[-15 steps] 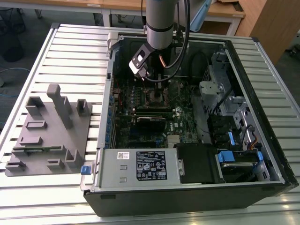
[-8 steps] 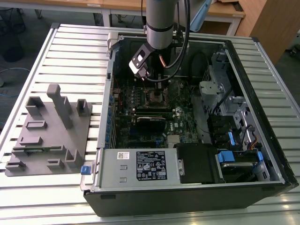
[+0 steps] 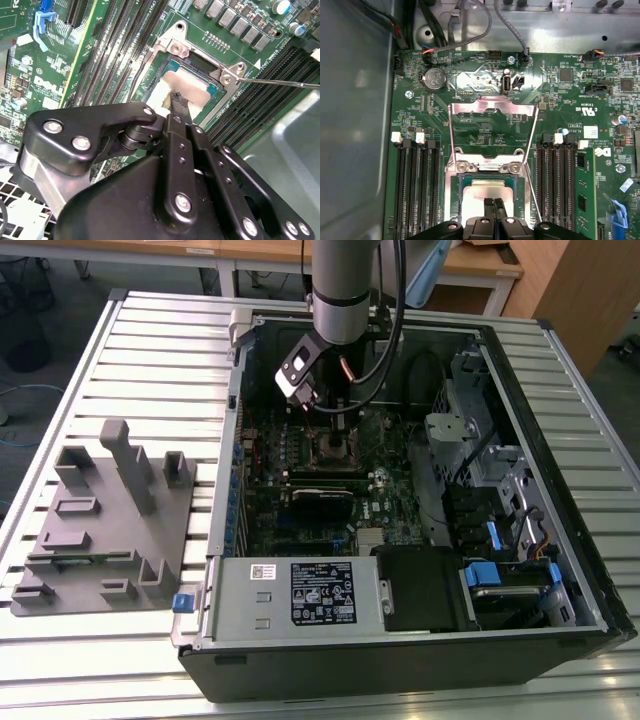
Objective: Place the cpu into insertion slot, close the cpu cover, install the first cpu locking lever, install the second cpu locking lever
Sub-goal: 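Place the cpu into insertion slot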
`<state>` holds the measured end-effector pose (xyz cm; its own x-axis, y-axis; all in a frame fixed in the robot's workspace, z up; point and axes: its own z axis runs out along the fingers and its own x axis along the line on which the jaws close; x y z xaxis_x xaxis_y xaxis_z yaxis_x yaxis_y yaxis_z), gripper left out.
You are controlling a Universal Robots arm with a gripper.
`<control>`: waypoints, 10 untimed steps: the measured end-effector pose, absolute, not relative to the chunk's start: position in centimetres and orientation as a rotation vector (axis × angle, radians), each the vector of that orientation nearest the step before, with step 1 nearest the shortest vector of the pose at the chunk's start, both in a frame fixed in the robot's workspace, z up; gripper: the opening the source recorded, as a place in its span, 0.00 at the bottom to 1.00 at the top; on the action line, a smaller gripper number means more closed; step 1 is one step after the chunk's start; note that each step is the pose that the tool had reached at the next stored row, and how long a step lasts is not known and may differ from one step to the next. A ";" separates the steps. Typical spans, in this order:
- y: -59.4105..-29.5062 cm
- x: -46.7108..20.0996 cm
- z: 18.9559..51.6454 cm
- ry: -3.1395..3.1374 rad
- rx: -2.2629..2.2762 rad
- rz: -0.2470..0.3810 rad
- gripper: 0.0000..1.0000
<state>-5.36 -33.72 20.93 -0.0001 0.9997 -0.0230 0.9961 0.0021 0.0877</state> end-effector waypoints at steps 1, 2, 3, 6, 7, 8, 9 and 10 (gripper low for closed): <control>-33.7 -5.4 20.9 2.166 2.164 0.070 0.10; -33.7 -5.4 20.9 2.166 2.164 0.069 0.10; -33.7 -5.4 20.9 2.167 2.165 0.068 0.10; -33.7 -5.3 20.9 2.190 2.187 0.020 0.10; -33.7 -5.3 20.9 2.196 2.192 0.007 0.10; -33.7 -5.3 20.9 2.197 2.193 0.005 0.10; -33.7 -5.3 20.9 2.198 2.194 0.002 0.10; -33.7 -5.3 20.9 2.199 2.195 0.001 0.10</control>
